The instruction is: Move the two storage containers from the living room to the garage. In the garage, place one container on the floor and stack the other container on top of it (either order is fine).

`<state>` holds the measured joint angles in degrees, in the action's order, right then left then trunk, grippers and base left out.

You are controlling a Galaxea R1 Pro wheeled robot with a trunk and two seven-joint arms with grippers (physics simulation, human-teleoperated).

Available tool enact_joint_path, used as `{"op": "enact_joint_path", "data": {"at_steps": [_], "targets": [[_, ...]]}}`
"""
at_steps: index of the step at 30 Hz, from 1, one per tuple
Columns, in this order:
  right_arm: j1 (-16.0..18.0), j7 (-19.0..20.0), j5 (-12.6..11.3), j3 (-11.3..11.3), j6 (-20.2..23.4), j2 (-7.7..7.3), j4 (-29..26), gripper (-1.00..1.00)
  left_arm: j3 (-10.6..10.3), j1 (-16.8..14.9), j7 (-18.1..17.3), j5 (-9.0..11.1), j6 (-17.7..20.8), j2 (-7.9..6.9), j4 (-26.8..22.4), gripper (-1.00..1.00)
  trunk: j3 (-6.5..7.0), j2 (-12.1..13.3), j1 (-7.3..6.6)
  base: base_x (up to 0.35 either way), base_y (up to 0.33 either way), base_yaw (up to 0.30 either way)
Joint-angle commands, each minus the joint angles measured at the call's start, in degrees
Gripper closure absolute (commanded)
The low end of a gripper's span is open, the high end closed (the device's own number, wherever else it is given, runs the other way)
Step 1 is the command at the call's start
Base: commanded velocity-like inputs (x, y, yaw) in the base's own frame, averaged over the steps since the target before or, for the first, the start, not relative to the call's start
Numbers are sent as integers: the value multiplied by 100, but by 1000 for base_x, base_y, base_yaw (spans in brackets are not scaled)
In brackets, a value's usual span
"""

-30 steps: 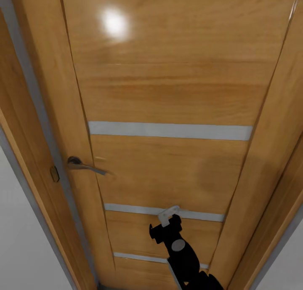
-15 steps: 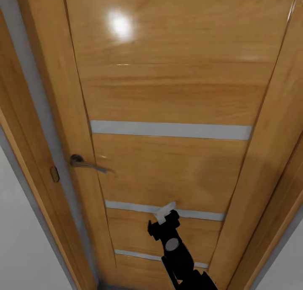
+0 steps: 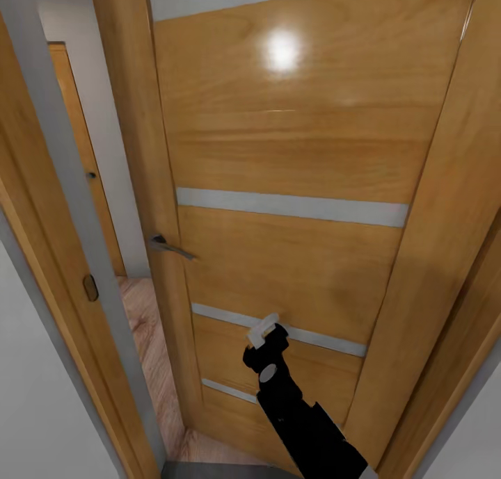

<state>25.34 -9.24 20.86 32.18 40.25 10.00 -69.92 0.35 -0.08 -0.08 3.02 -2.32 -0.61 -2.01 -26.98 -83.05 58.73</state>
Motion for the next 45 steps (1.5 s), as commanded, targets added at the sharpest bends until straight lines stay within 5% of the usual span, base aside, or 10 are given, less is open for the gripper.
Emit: {"op": "enact_joint_path", "data": {"at_steps": [1,4,8,13,20,35,45], "targets": [[6,-70,8,125,35,0,-1,-100,0,-1,-1,32,-12,0,-1,-100,-5,-3,0,0,0,0],[6,-224,-9,423,35,0,4,-100,0,-1,-1,32,-10,0,-1,-100,-5,-3,0,0,0,0],[49,-241,-13,472,54,0,17,-100,0,-1,-1,32,-10,4,-1,-100,-5,-3,0,0,0,0],[644,-239,-81,481,96,0,214,-100,2,-1,-1,32,-14,12,-1,-100,-5,-3,0,0,0,0],[1668,-388,-939,482,147,0,721,-100,6,-1,-1,34,-8,17,-1,-100,-5,-3,0,0,0,0],[1825,-634,-1039,498,176,0,666,-100,9,-1,-1,35,-9,25,-1,-100,-5,-3,0,0,0,0],[2215,-617,-1092,788,333,0,536,-100,6,-1,-1,35,-12,19,-1,-100,-5,-3,0,0,0,0]]}}
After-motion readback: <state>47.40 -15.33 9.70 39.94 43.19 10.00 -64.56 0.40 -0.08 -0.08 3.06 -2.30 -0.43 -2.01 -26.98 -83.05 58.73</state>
